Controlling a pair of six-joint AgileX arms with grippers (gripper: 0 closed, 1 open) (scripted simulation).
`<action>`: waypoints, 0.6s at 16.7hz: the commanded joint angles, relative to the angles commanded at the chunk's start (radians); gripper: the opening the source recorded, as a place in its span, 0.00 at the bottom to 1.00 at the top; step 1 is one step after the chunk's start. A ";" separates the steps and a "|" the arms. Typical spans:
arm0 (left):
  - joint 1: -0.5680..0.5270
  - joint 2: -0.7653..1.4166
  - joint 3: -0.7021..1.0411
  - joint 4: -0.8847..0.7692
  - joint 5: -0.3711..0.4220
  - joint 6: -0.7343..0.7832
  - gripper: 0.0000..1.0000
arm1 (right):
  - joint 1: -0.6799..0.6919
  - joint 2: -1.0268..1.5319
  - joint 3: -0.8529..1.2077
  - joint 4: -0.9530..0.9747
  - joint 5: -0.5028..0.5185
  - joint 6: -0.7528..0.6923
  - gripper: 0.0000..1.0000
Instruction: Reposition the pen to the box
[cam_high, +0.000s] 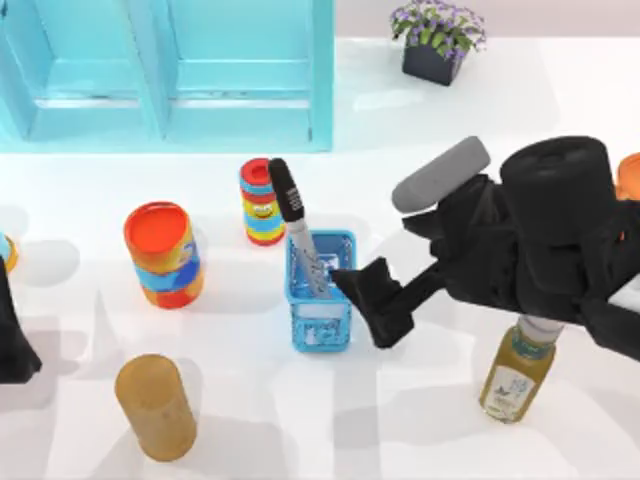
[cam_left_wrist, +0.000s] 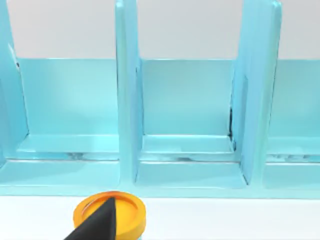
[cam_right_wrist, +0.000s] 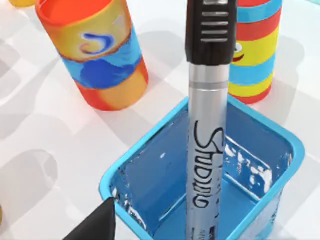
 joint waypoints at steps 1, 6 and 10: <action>0.000 0.000 0.000 0.000 0.000 0.000 1.00 | 0.009 0.020 0.009 0.003 -0.003 0.001 1.00; 0.000 0.000 0.000 0.000 0.000 0.000 1.00 | 0.015 0.035 0.015 0.005 -0.004 0.002 1.00; 0.000 0.000 0.000 0.000 0.000 0.000 1.00 | 0.022 0.071 0.045 0.027 0.003 0.007 1.00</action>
